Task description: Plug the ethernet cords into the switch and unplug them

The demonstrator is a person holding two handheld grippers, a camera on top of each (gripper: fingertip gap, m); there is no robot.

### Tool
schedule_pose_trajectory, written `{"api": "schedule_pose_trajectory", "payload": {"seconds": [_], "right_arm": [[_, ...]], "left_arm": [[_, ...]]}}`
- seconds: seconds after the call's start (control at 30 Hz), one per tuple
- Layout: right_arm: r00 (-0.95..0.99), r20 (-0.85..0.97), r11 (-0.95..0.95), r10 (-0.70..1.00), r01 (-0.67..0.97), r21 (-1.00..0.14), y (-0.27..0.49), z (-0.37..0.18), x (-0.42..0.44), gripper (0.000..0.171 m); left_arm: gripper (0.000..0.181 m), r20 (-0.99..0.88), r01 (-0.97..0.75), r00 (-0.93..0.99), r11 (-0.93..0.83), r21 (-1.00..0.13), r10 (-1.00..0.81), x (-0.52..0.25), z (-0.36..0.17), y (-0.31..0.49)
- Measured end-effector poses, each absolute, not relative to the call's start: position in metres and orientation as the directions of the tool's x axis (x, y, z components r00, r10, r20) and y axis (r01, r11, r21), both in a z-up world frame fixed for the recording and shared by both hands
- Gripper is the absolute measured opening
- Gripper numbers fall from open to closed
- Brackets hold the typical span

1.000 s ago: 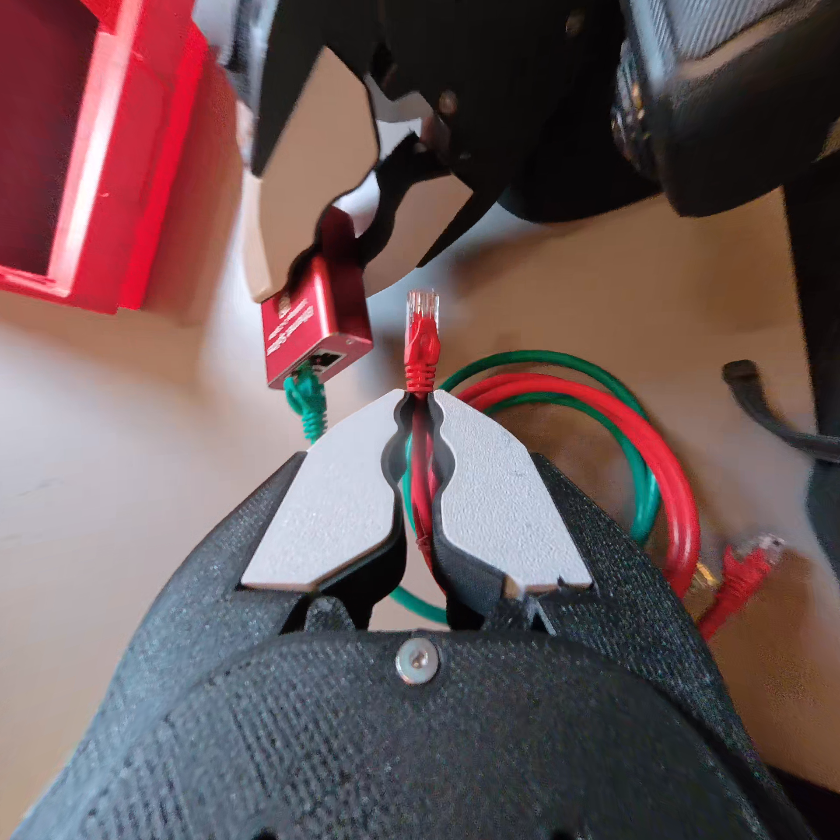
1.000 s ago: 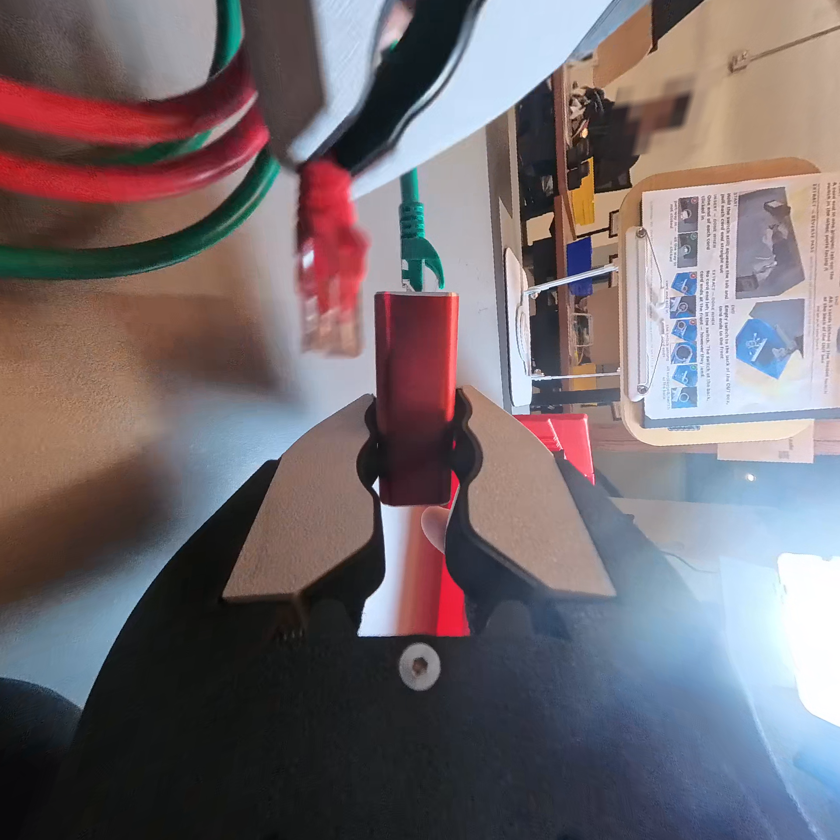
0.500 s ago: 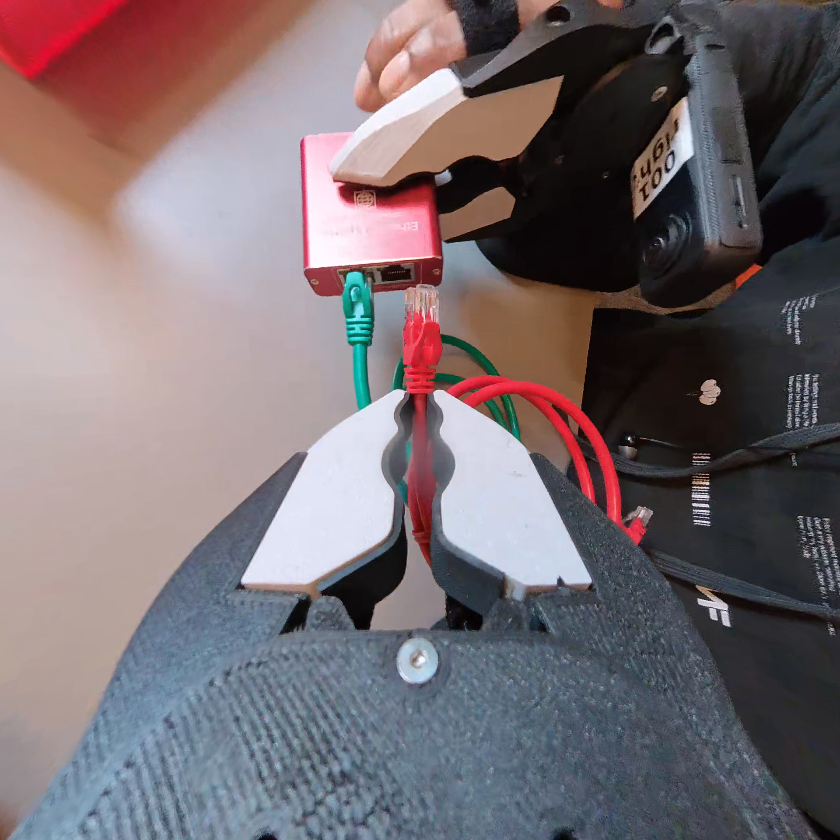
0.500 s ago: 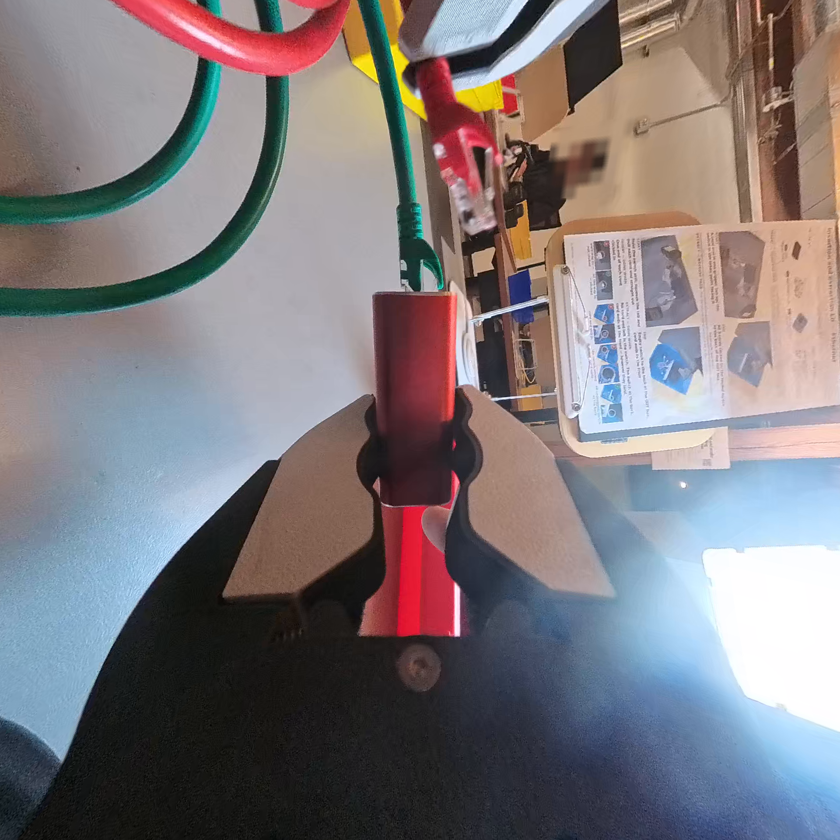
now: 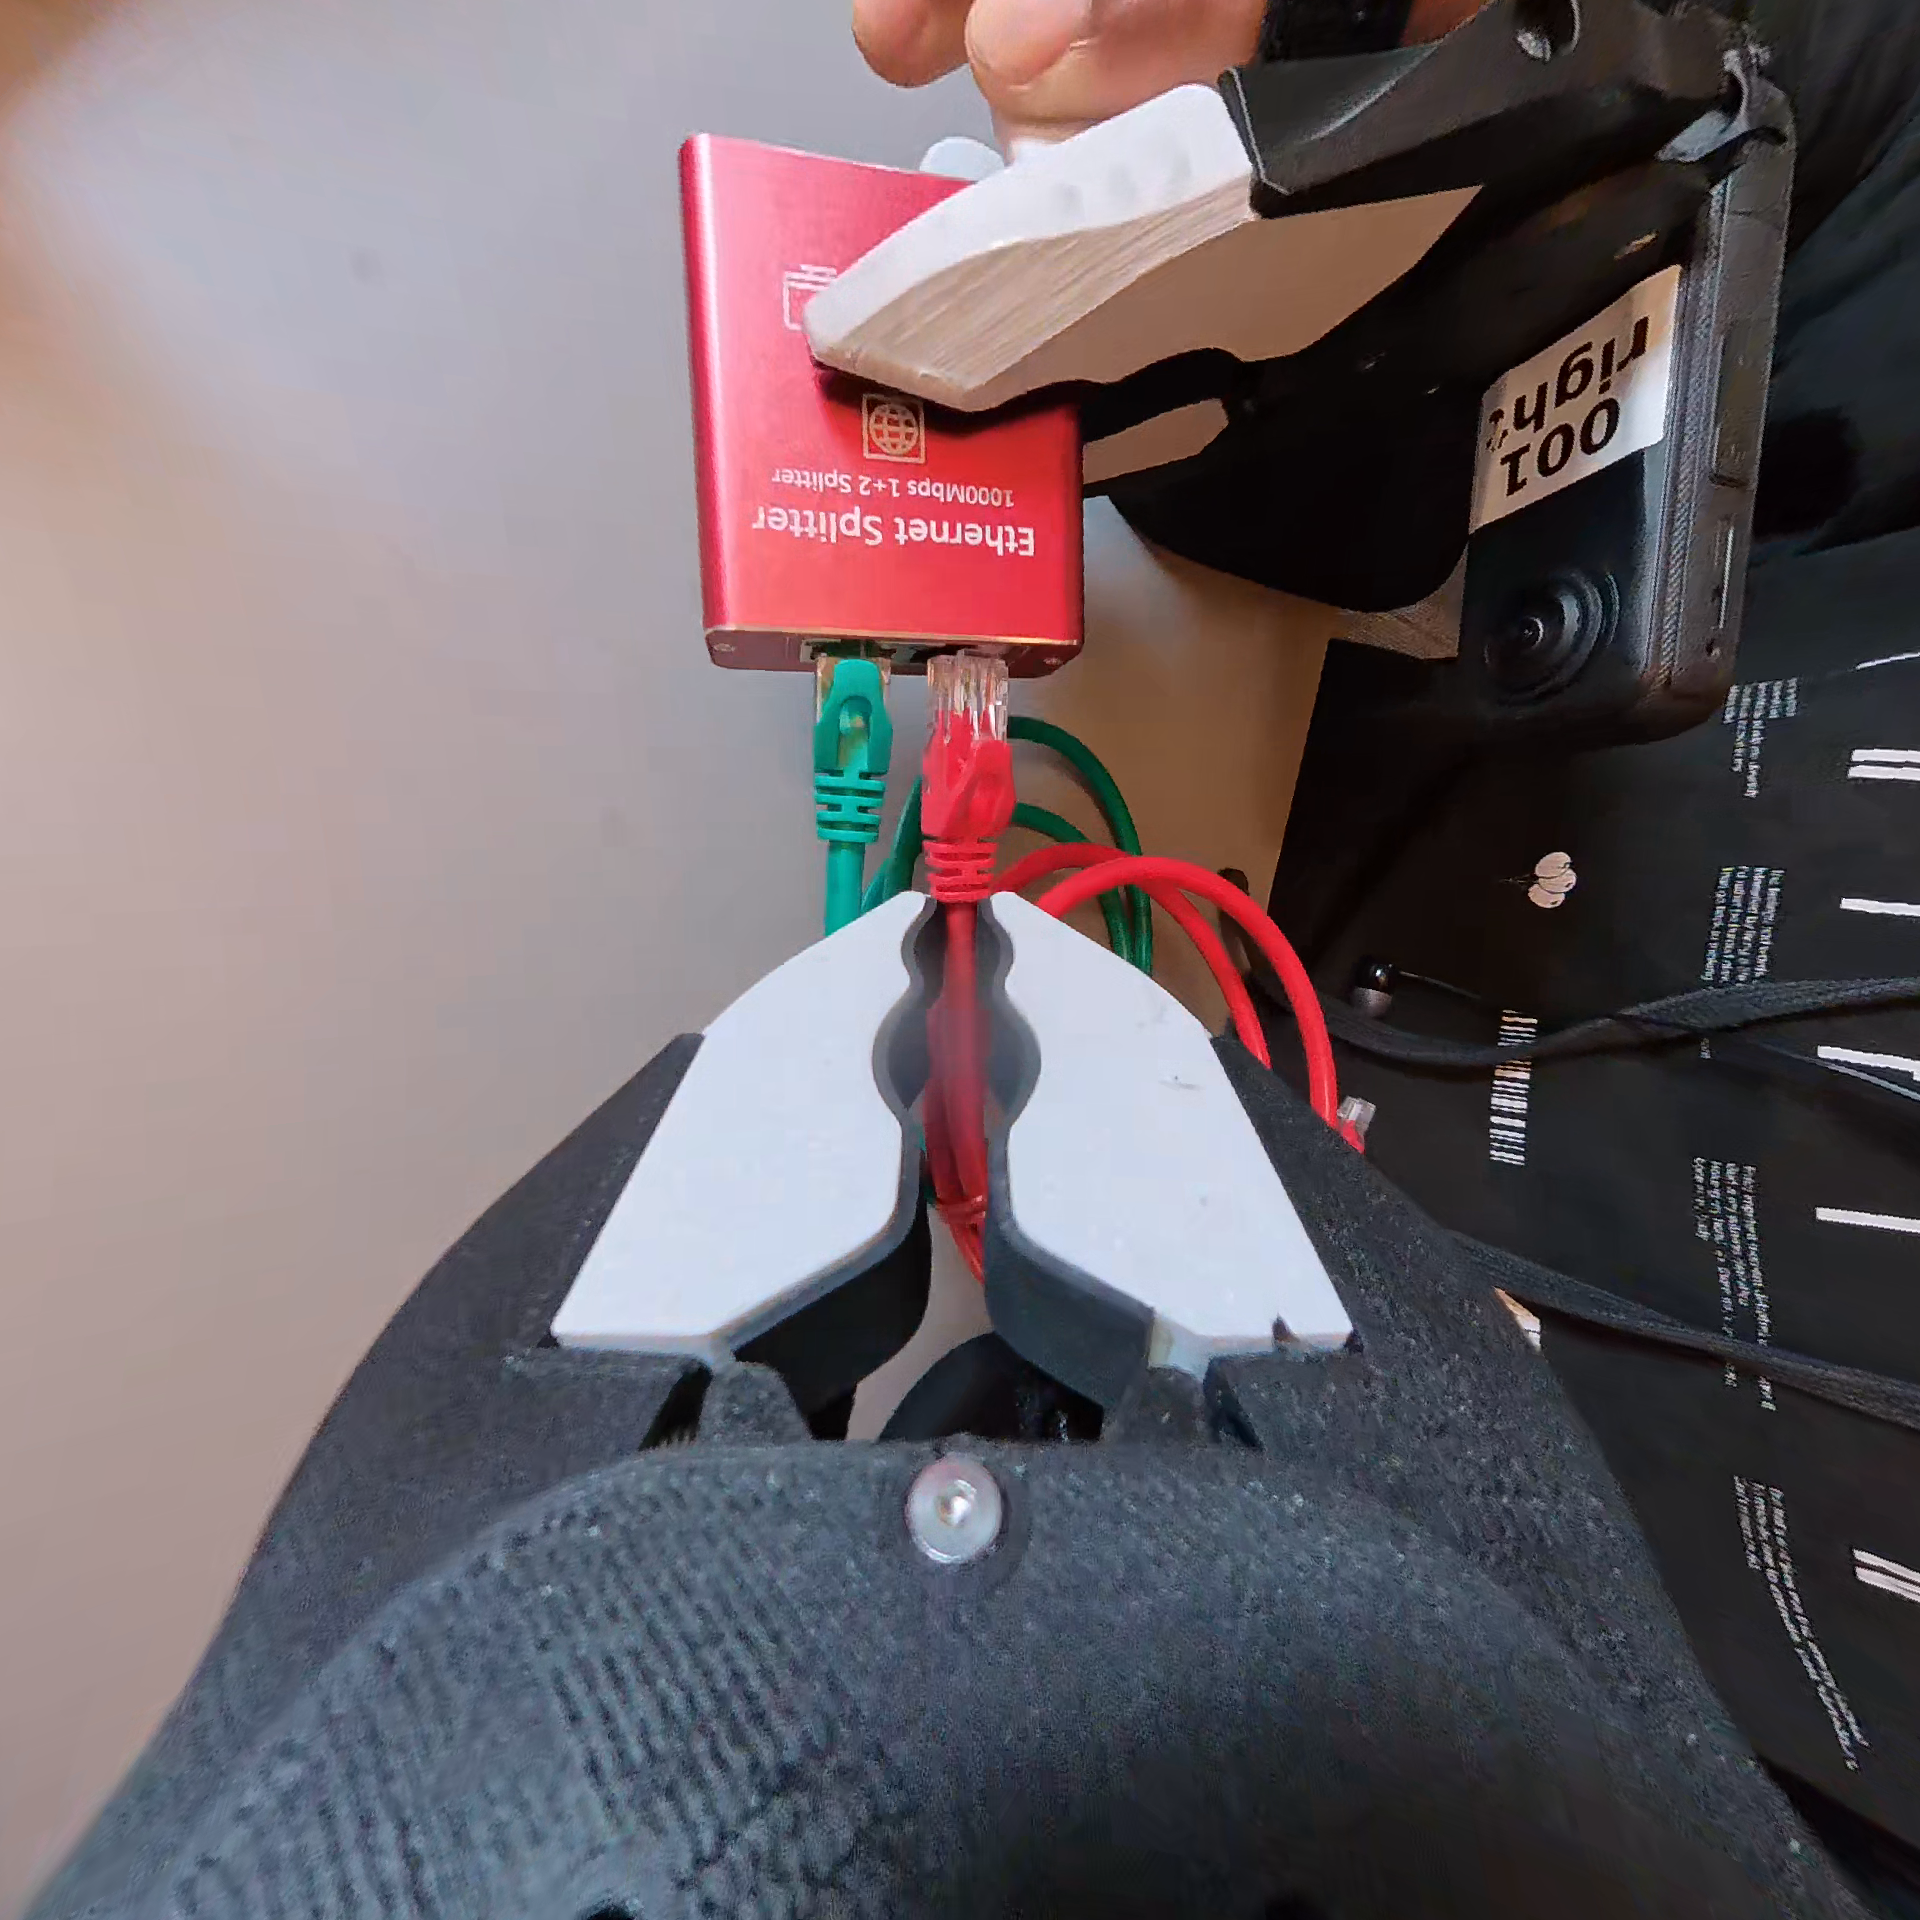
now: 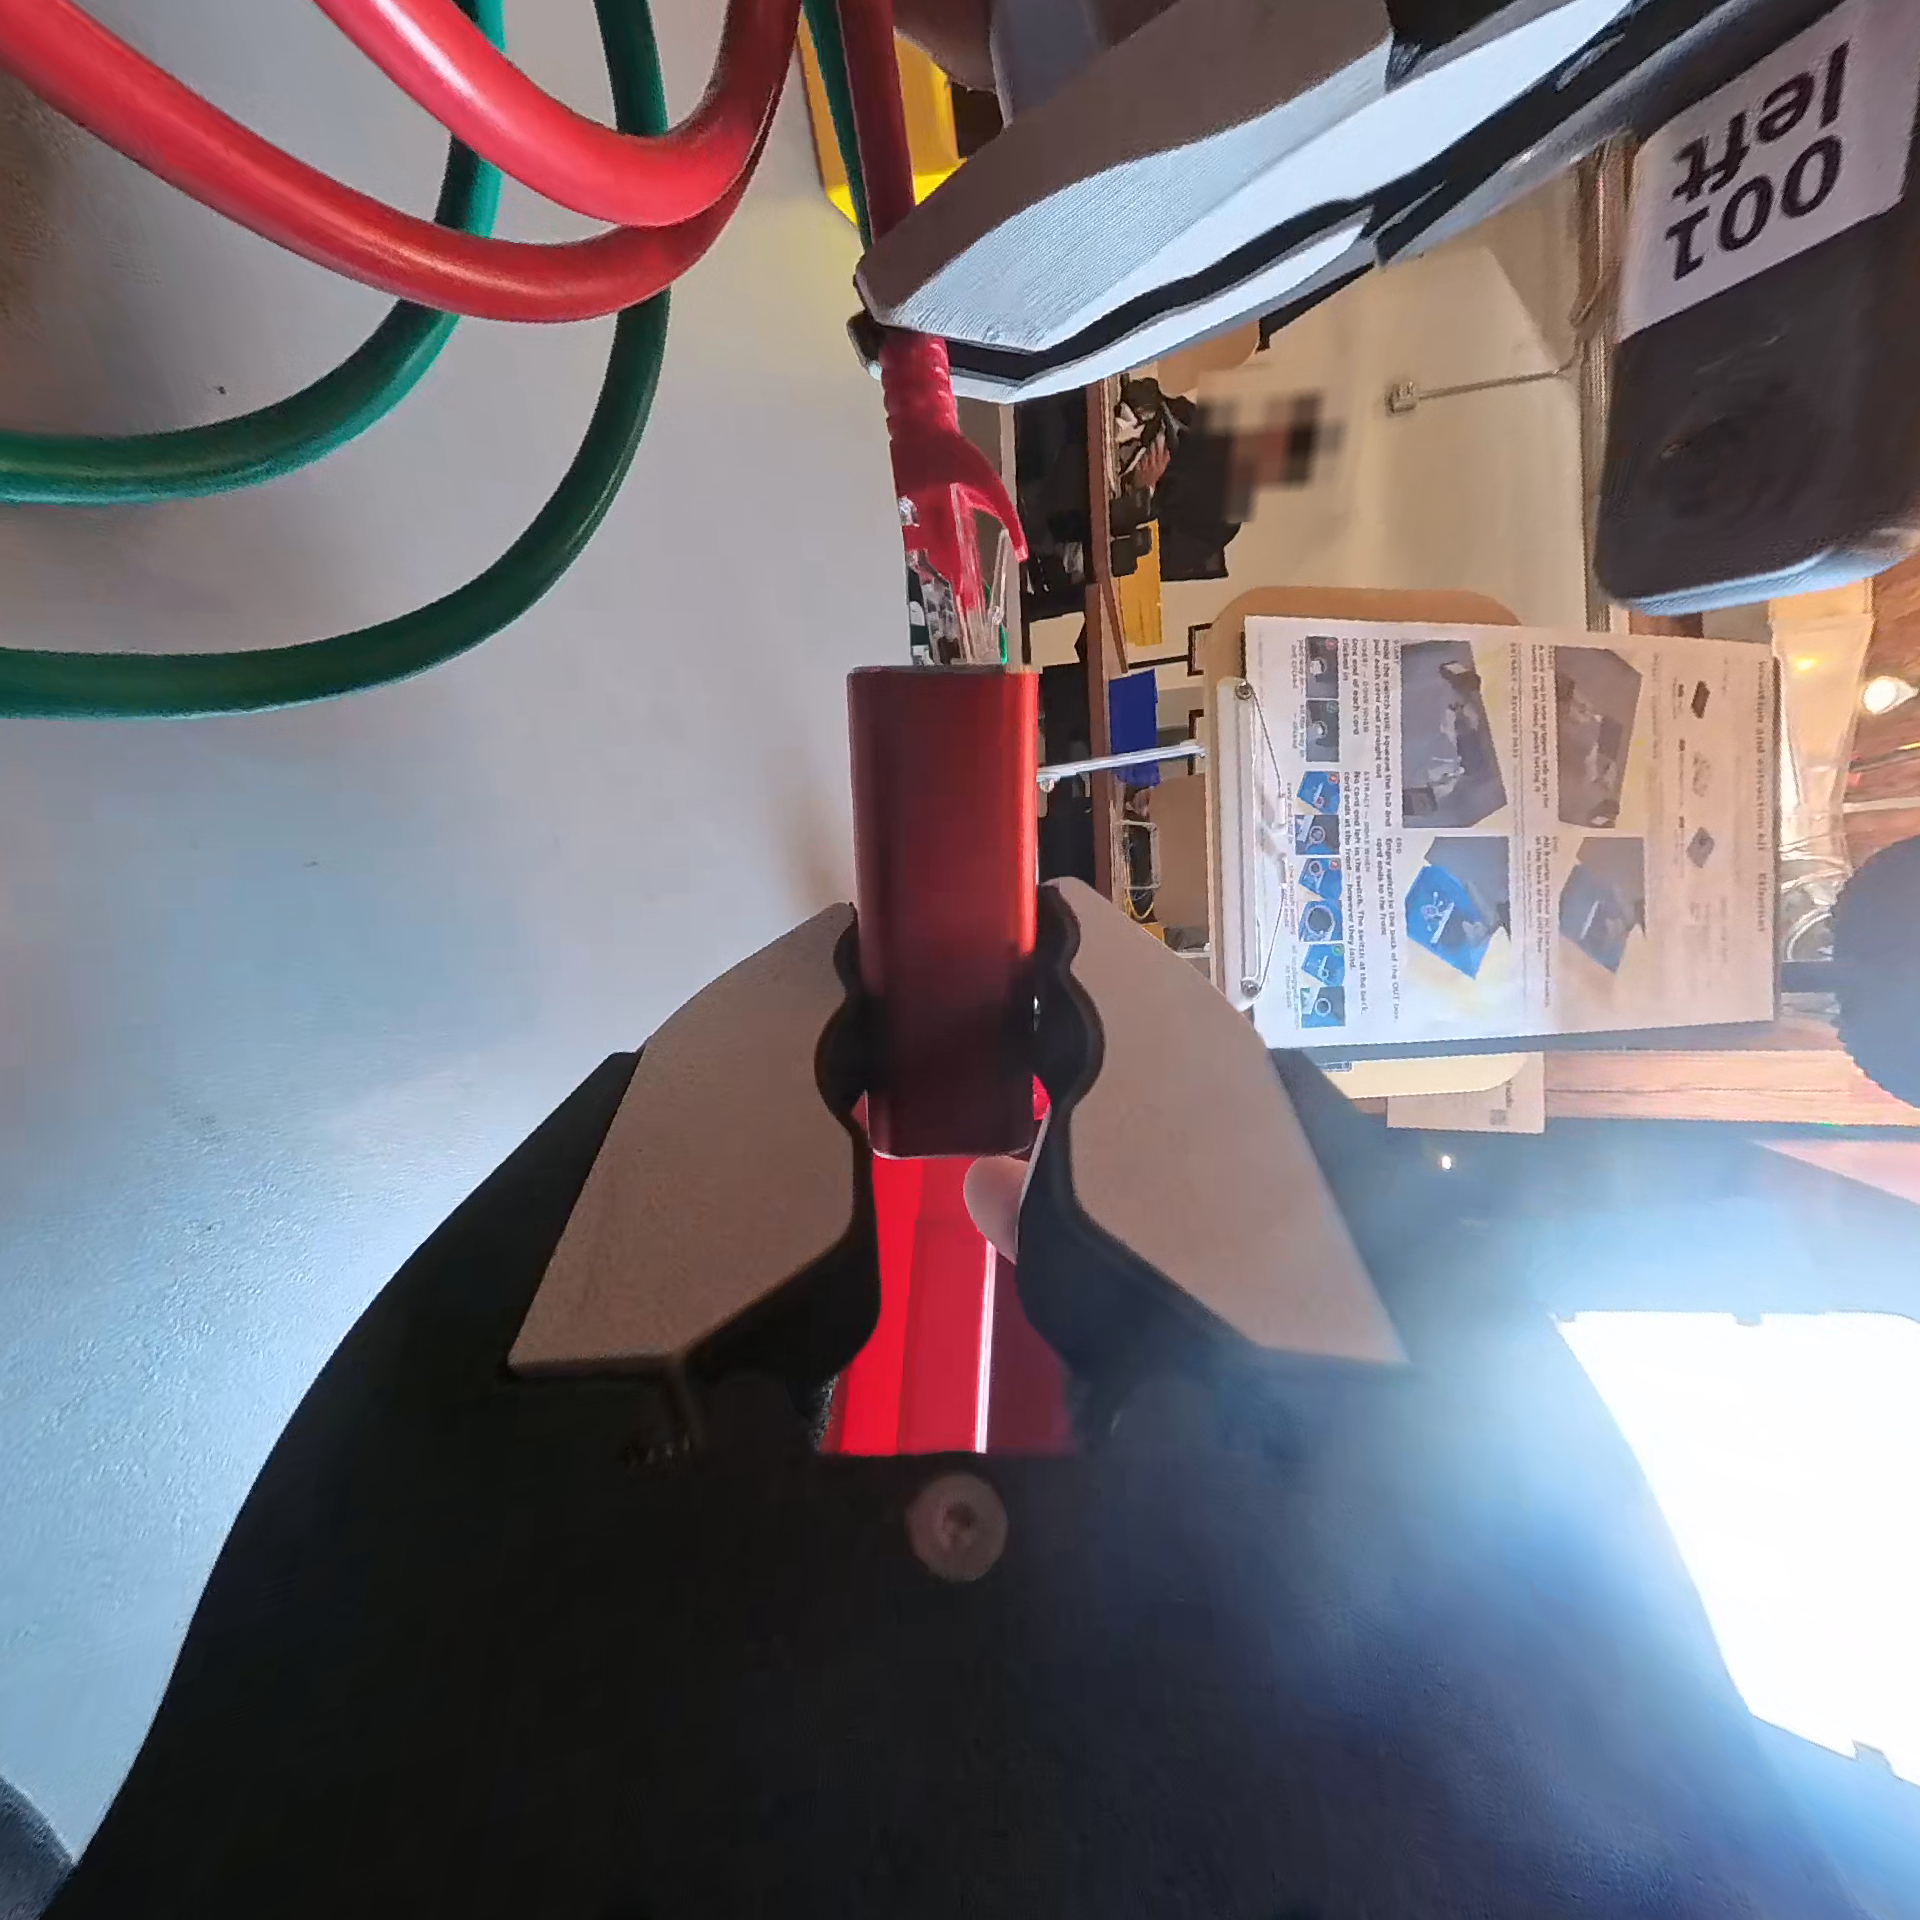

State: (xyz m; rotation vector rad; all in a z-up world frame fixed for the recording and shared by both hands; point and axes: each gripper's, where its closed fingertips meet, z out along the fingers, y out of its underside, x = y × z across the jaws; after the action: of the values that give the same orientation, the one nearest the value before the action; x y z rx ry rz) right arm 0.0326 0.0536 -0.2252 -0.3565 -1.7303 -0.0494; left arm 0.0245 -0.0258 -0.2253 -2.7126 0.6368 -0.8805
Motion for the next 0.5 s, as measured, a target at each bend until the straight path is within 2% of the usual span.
{"api": "schedule_pose_trajectory", "payload": {"seconds": [0.23,0.4,0.5], "right_arm": [[-0.171,0.974,0.968,0.150,0.224,-0.110,0.044,-0.228,0.032,0.029],[-0.178,0.978,0.990,0.111,0.109,-0.092,0.027,-0.221,0.036,0.028],[-0.188,0.975,0.993,0.115,0.044,-0.108,0.019,-0.215,0.041,0.027]], "left_arm": [[0.005,0.561,-0.322,0.708,-0.903,-0.284,-0.429,0.025,-0.232,-0.032],[0.005,0.650,-0.296,0.633,-0.907,-0.301,-0.422,0.029,-0.227,-0.040],[0.005,0.722,-0.257,0.535,-0.898,-0.356,-0.439,0.038,-0.213,-0.047]]}}
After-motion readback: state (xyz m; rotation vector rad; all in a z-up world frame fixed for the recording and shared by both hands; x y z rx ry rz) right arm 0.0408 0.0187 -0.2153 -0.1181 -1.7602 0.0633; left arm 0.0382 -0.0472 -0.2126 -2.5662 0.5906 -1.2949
